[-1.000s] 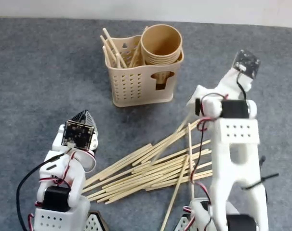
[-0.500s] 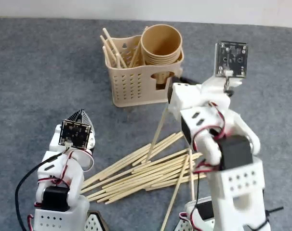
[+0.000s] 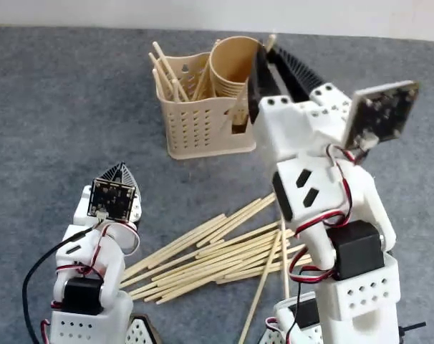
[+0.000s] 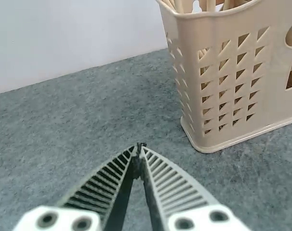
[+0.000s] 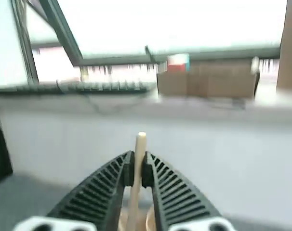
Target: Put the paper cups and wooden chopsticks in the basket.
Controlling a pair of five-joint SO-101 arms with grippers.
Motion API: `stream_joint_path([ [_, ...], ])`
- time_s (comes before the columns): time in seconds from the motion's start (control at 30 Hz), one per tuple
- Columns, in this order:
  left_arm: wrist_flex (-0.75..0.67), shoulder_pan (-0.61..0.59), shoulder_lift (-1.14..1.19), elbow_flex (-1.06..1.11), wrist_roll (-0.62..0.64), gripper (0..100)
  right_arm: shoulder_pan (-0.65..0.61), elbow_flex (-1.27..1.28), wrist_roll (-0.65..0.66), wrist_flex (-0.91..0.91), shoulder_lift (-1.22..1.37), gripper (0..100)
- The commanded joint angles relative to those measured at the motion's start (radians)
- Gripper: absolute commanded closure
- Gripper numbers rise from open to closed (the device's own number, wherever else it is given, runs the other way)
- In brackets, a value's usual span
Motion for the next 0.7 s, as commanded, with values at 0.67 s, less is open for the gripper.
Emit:
stream_joint_path([
  [0.67,-0.023,-0.001,-0.007,-0.016,-0.002,99,-0.044,-0.059,0.038,-0.526,0.344,99.2],
])
